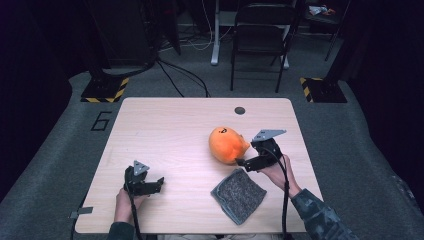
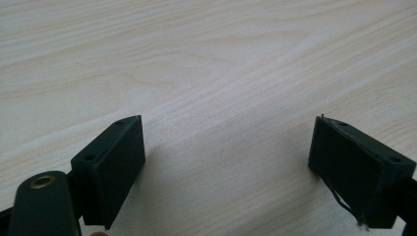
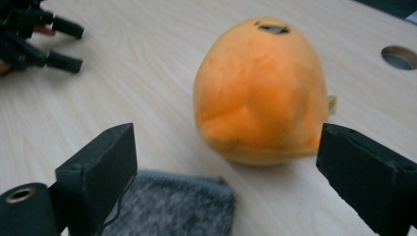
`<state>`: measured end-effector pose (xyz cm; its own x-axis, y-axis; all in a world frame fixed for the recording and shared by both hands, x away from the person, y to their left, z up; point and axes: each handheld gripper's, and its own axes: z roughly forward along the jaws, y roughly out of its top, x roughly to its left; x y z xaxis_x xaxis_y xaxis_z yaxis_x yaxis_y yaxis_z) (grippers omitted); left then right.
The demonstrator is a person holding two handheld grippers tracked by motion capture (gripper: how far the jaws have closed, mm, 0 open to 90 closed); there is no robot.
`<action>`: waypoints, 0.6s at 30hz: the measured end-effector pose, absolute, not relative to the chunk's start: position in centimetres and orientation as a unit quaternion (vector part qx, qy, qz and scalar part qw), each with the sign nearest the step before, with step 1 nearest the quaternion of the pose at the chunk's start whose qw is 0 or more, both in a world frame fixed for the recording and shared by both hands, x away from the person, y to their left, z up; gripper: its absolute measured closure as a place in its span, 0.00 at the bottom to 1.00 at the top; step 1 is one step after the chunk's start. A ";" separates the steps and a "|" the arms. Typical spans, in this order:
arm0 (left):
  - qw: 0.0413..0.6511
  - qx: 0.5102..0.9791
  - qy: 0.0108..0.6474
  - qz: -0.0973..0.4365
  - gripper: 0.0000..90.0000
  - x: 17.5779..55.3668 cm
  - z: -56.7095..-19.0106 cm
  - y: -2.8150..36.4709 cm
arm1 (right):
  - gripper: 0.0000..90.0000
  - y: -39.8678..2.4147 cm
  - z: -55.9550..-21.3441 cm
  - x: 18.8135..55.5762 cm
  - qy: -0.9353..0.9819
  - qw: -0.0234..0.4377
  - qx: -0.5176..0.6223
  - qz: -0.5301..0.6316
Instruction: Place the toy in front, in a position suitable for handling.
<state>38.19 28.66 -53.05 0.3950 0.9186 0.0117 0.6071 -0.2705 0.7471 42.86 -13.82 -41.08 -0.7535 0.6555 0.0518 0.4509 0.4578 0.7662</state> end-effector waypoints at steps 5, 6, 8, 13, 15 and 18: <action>0.339 0.763 0.500 0.229 0.15 38.2 -53.1 28.7 | 0.03 -14.2 -42.2 41.1 0.863 0.123 0.322 0.369; 0.339 0.763 0.500 0.229 0.15 38.2 -53.1 28.7 | 0.03 -14.2 -42.2 41.1 0.863 0.123 0.322 0.369; 0.339 0.764 0.499 0.229 0.15 38.2 -53.0 28.7 | 0.02 -14.3 -42.9 40.5 0.868 0.110 0.320 0.363; 0.339 0.765 0.497 0.228 0.15 38.2 -53.0 28.7 | 0.02 -13.0 -44.8 39.5 0.888 0.091 0.301 0.336; 0.340 0.765 0.497 0.228 0.15 38.3 -53.0 28.7 | 0.03 -12.3 -45.4 39.5 0.893 0.092 0.296 0.325; 0.340 0.765 0.497 0.228 0.15 38.3 -53.0 28.7 | 0.05 -11.7 -46.2 39.5 0.903 0.089 0.285 0.308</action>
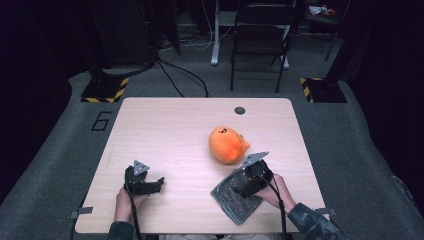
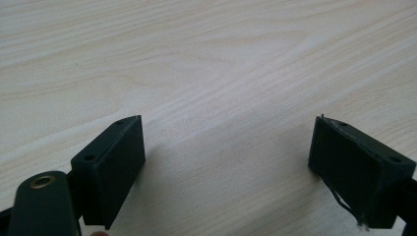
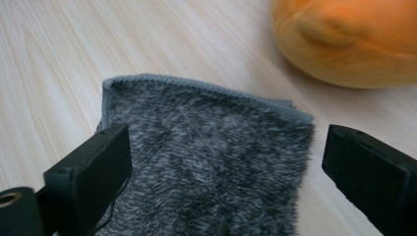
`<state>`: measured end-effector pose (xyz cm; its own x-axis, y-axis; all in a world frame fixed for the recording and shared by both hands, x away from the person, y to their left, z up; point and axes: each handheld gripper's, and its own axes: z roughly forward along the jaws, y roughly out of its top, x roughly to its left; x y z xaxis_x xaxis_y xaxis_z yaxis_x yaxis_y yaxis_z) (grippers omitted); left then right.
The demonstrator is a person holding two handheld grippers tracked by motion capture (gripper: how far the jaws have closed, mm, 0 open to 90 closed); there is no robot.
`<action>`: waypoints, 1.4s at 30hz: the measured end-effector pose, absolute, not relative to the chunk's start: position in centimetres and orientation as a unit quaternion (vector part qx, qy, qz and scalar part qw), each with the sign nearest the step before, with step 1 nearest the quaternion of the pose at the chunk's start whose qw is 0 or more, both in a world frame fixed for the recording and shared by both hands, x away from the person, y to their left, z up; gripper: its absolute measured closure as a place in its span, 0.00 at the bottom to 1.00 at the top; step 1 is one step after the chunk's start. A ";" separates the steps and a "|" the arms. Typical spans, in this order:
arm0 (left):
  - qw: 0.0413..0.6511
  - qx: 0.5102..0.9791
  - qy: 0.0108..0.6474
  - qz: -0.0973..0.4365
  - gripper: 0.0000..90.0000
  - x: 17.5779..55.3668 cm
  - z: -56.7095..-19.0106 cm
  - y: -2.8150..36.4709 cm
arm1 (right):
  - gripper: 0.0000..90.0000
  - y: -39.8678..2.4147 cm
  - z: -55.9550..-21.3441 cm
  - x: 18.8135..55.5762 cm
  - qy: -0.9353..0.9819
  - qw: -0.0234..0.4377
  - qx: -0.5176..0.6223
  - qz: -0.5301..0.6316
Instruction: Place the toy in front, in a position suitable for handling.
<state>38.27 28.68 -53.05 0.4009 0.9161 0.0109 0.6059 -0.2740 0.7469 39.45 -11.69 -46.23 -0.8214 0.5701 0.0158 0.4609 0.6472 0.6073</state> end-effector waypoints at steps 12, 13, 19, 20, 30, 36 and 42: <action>0.340 0.765 0.497 0.228 0.15 38.3 -53.0 28.7 | 0.27 -11.2 -48.8 40.1 0.922 0.061 0.275 0.267; 0.340 0.765 0.497 0.228 0.15 38.3 -53.0 28.7 | 0.27 -11.2 -48.8 40.1 0.922 0.061 0.275 0.267; 0.340 0.766 0.496 0.227 0.15 38.4 -53.1 28.6 | 0.45 -11.1 -49.7 40.2 0.929 0.072 0.270 0.243; 0.341 0.766 0.495 0.228 0.15 38.4 -53.1 28.6 | 0.47 -11.1 -49.7 40.2 0.929 0.071 0.271 0.243; 0.342 0.765 0.496 0.229 0.15 38.4 -53.1 28.6 | 0.76 -11.5 -49.5 40.4 0.927 0.061 0.275 0.247; 0.339 0.768 0.495 0.225 0.15 38.5 -53.0 28.6 | 0.86 -11.8 -49.4 40.4 0.924 0.046 0.282 0.253; 0.339 0.769 0.494 0.222 0.15 38.6 -53.0 28.6 | 0.87 -12.3 -48.5 40.2 0.919 0.051 0.287 0.267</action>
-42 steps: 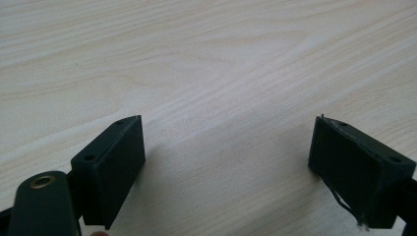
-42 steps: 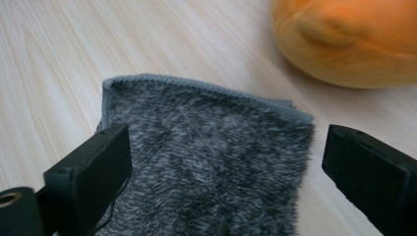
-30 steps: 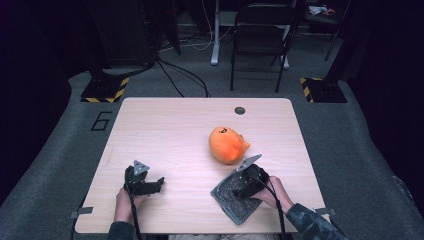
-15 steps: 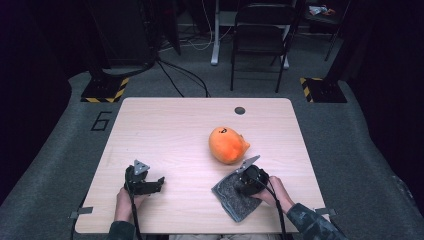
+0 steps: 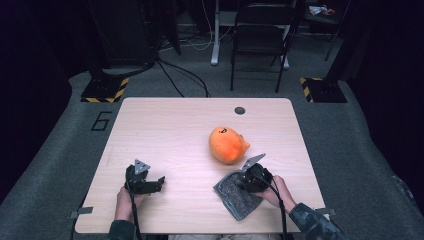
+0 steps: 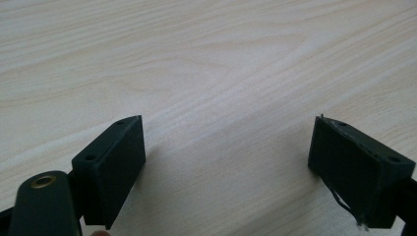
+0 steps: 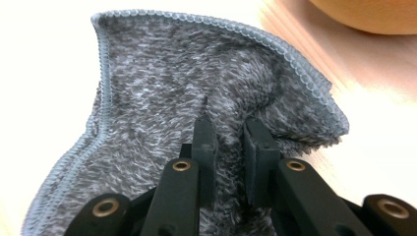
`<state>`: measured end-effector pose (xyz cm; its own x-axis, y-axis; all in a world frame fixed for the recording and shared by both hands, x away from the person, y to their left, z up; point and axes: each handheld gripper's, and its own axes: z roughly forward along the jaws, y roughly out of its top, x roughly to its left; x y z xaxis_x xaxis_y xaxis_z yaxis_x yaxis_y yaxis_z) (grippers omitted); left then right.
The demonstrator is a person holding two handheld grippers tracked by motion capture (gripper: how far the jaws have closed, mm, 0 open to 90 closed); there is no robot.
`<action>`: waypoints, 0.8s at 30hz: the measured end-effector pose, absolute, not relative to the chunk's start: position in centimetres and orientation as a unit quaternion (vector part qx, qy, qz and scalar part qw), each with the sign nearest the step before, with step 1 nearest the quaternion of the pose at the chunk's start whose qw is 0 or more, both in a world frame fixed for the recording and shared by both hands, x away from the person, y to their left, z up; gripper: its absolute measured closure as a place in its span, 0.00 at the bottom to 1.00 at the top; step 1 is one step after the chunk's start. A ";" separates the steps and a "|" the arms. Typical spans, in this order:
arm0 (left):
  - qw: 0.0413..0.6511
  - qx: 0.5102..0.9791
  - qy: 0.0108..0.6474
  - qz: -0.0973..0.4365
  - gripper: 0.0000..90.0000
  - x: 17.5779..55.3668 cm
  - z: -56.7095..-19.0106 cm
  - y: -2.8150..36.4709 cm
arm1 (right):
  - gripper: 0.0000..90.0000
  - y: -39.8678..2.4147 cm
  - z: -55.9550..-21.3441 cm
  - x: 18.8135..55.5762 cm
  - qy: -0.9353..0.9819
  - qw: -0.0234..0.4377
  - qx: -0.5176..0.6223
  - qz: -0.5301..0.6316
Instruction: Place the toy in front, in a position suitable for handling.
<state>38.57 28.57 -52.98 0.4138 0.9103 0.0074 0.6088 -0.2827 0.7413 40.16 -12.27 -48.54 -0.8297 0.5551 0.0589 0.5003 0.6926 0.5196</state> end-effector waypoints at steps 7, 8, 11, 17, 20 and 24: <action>0.339 0.769 0.493 0.222 0.15 38.6 -53.0 28.6 | 0.87 -13.5 -47.9 40.6 0.913 0.054 0.304 0.267; 0.340 0.770 0.493 0.223 0.15 38.6 -53.0 28.6 | 0.87 -13.7 -47.8 40.7 0.912 0.052 0.310 0.263; 0.339 0.770 0.492 0.223 0.15 38.6 -53.0 28.6 | 0.87 -14.6 -47.7 41.1 0.910 0.061 0.315 0.262; 0.340 0.770 0.492 0.223 0.15 38.6 -53.0 28.6 | 0.87 -16.2 -46.8 41.8 0.900 0.074 0.336 0.268; 0.339 0.770 0.491 0.223 0.15 38.6 -53.0 28.6 | 0.87 -17.2 -46.4 42.3 0.895 0.078 0.347 0.268; 0.339 0.771 0.492 0.221 0.15 38.7 -53.0 28.6 | 0.87 -18.3 -46.2 42.7 0.892 0.083 0.357 0.266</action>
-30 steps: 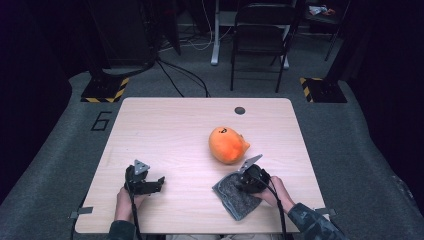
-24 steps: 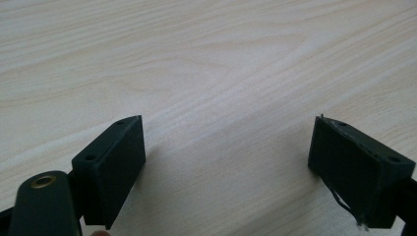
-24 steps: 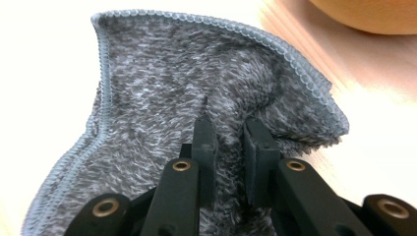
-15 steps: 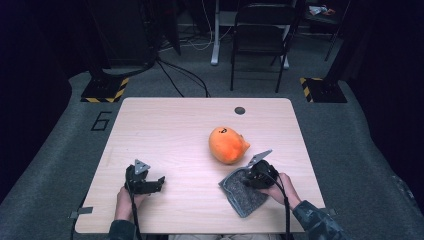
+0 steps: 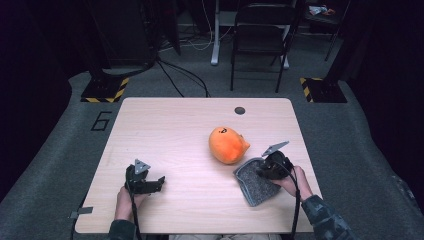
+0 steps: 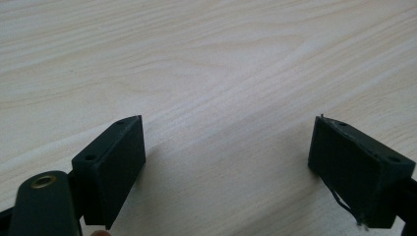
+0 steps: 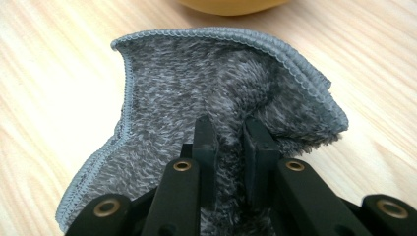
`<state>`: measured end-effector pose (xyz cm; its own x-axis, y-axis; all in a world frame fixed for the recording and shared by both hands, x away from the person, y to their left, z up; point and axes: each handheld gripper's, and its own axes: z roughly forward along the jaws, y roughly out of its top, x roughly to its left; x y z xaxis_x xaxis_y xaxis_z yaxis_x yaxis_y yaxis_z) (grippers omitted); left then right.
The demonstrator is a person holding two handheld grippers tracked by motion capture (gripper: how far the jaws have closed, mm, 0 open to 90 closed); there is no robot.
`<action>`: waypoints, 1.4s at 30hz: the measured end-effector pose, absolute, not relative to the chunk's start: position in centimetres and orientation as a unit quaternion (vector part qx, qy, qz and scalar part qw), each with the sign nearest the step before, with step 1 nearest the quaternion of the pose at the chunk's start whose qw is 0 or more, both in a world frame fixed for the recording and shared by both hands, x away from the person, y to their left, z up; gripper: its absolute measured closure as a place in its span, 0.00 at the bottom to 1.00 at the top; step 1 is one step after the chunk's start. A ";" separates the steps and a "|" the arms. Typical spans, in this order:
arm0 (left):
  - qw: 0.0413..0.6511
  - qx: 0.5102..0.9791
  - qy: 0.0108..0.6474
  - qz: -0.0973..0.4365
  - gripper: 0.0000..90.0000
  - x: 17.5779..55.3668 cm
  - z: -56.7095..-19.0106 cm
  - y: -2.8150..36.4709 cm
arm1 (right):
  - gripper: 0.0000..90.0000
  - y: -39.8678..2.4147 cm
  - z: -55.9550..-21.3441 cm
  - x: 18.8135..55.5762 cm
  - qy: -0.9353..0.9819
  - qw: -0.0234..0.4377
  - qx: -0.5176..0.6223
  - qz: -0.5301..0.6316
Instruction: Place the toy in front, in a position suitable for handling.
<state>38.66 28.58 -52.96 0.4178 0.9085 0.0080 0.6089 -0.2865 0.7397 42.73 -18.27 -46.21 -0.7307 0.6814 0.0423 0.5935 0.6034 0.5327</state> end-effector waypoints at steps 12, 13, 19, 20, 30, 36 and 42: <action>0.340 0.770 0.492 0.224 0.15 38.7 -53.0 28.5 | 0.87 -21.0 -45.6 44.0 0.866 0.113 0.403 0.273; 0.340 0.770 0.492 0.224 0.15 38.7 -53.0 28.5 | 0.87 -21.5 -45.6 44.4 0.862 0.111 0.411 0.275; 0.340 0.770 0.492 0.223 0.15 38.7 -53.0 28.5 | 0.87 -22.3 -45.1 45.0 0.850 0.136 0.428 0.276; 0.340 0.770 0.492 0.223 0.15 38.8 -53.0 28.5 | 0.87 -22.2 -45.1 45.0 0.847 0.136 0.432 0.277; 0.341 0.769 0.493 0.223 0.15 38.8 -53.0 28.5 | 0.87 -22.9 -45.0 46.4 0.827 0.163 0.461 0.277; 0.341 0.769 0.493 0.223 0.15 38.8 -53.0 28.5 | 0.87 -23.7 -45.6 48.2 0.807 0.176 0.488 0.282; 0.340 0.769 0.493 0.224 0.15 38.7 -53.0 28.5 | 0.85 -23.9 -46.4 49.0 0.801 0.182 0.502 0.272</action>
<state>38.73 28.51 -53.00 0.4148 0.9099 0.0092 0.6057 -0.2837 0.7434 49.01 -23.94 -46.38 -0.4302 0.9025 -0.0184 0.7044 0.3484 0.6184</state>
